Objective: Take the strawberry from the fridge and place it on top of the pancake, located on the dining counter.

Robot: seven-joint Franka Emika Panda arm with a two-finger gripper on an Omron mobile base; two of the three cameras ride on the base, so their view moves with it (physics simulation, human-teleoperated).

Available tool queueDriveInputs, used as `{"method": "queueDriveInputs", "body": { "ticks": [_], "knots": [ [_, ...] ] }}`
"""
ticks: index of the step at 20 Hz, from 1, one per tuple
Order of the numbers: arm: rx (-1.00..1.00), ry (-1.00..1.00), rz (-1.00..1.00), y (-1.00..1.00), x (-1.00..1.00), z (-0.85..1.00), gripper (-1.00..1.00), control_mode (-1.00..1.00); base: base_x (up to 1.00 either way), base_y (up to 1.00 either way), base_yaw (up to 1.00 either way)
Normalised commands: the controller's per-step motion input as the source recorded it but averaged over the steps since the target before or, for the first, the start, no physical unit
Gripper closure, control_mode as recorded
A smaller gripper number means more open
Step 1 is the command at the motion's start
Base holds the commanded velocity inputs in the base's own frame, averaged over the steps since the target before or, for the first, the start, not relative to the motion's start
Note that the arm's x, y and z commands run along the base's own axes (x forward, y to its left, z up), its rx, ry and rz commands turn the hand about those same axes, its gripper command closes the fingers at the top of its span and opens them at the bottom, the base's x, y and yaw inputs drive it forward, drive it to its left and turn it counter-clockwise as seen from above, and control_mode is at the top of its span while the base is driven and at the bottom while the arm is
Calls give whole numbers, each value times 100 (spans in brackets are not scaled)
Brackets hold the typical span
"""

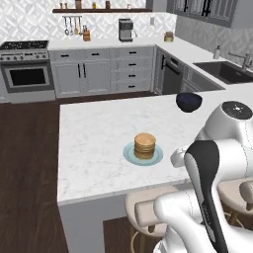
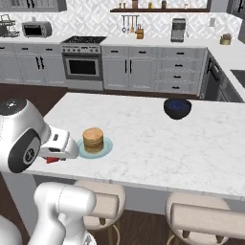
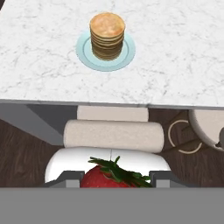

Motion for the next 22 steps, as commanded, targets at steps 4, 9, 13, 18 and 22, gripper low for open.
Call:
{"method": "queueDriveInputs", "body": {
  "ticks": [4,9,13,18,22],
  "knots": [
    [0,0,0,0,0,0,100,100,20,57,0],
    [0,0,0,0,0,0,100,100,18,27,3],
    [0,0,0,0,0,0,100,100,28,0,2],
    [0,0,0,0,15,0,100,-100,0,0,0],
    [-1,0,0,0,96,0,100,-100,0,0,0]
  ]
}}
